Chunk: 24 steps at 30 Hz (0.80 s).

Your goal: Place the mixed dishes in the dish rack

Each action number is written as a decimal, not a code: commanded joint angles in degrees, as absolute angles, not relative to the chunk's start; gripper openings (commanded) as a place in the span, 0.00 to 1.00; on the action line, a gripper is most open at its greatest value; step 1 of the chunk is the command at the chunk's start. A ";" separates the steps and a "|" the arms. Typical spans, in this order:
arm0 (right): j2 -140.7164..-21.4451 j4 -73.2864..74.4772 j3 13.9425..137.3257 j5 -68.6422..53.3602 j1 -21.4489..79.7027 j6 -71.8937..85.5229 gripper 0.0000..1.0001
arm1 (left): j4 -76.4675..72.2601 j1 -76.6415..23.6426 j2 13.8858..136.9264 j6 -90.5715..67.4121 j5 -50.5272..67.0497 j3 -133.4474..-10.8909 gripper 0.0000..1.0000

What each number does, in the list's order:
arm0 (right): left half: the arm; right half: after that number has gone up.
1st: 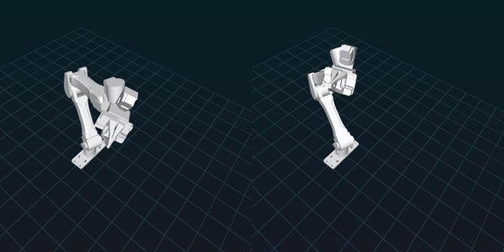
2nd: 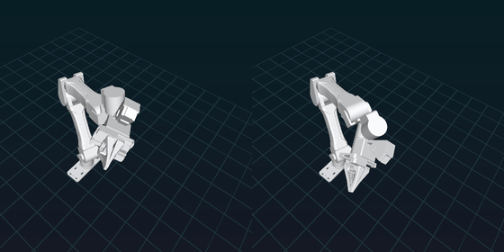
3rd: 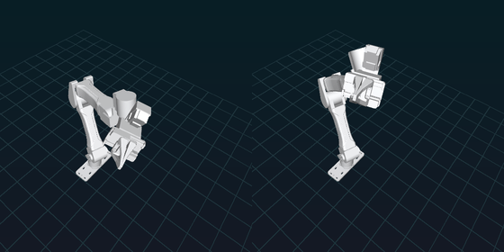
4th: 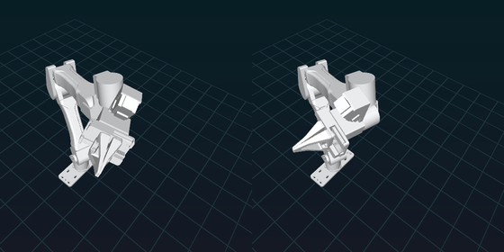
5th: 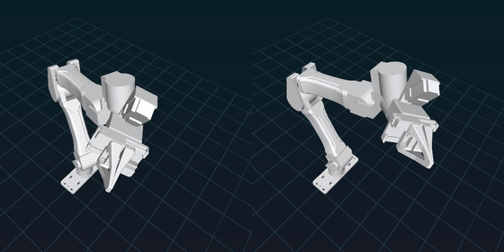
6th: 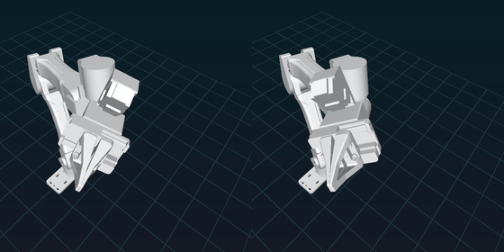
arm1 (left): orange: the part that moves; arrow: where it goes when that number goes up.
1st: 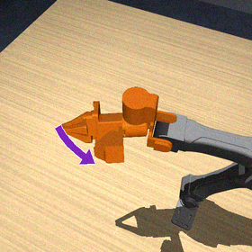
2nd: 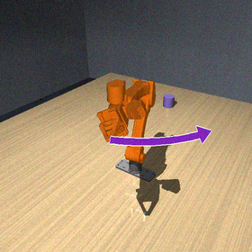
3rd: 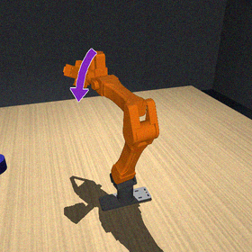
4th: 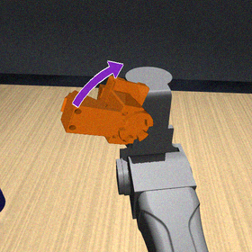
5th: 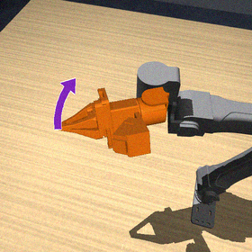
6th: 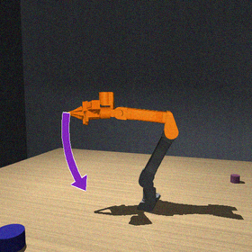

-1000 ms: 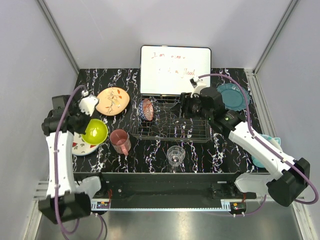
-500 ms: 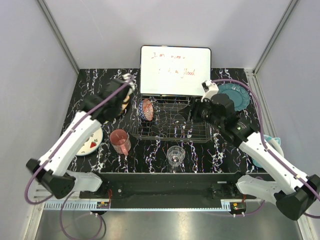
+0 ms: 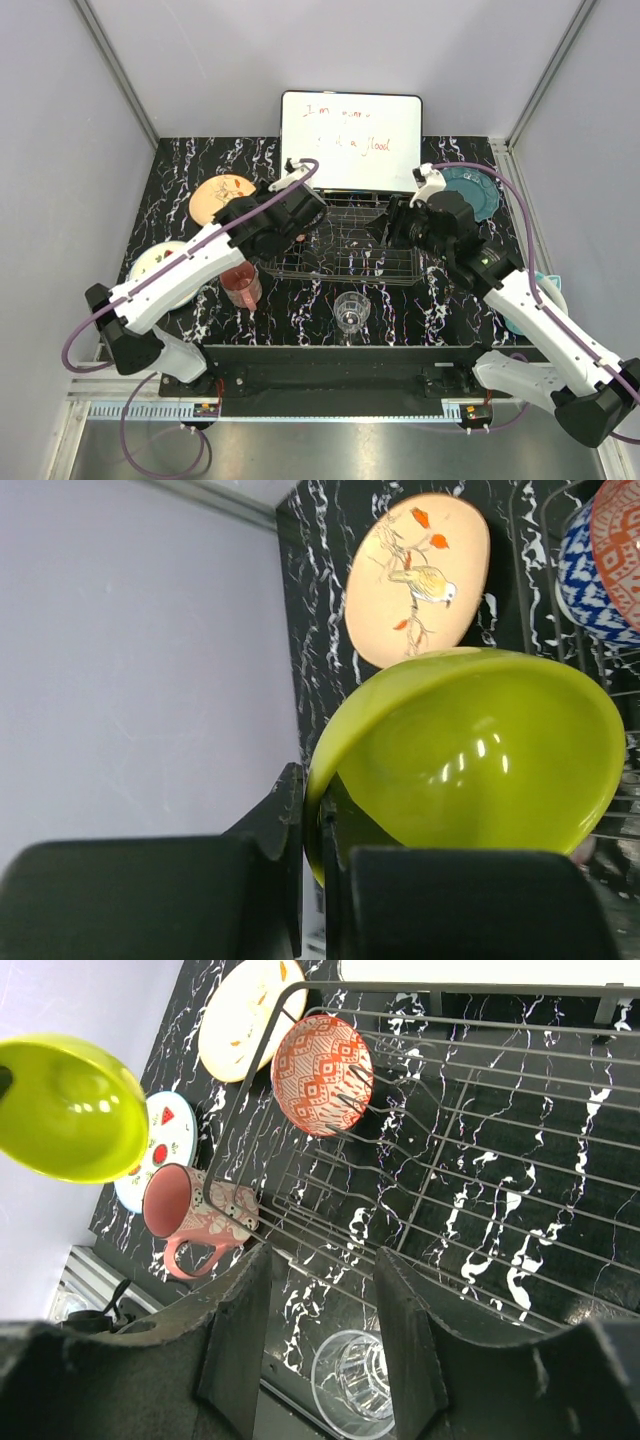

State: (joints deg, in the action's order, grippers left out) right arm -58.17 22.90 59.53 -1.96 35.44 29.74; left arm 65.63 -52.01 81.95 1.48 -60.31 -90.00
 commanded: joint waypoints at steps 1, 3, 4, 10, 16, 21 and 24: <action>-56.43 22.59 59.33 -0.35 34.98 31.02 0.53 | 69.59 -53.79 85.33 -11.23 -60.13 -91.41 0.00; -56.07 22.85 59.15 -0.35 34.89 31.37 0.53 | 70.66 -54.66 87.79 -14.57 -58.19 -91.14 0.00; -55.90 22.76 59.15 0.95 34.89 31.46 0.53 | 71.45 -54.84 88.76 -15.55 -57.75 -91.40 0.00; -55.02 23.99 59.15 1.05 34.19 31.55 0.53 | 74.00 -54.93 96.23 -20.82 -54.84 -92.82 0.00; -54.23 24.52 58.98 0.18 33.40 31.90 0.53 | 76.20 -54.23 100.10 -25.66 -59.76 -92.99 0.00; -54.84 24.52 58.27 -1.76 32.61 31.90 0.53 | 75.41 -54.23 99.76 -26.81 -66.43 -89.84 0.00; -55.37 24.43 58.71 -2.28 32.43 31.91 0.53 | 76.20 -54.23 101.07 -27.86 -71.09 -87.98 0.00</action>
State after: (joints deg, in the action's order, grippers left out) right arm -55.24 25.30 58.43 -1.15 32.99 31.57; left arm 75.33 -54.46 100.68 -24.88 -61.21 -89.56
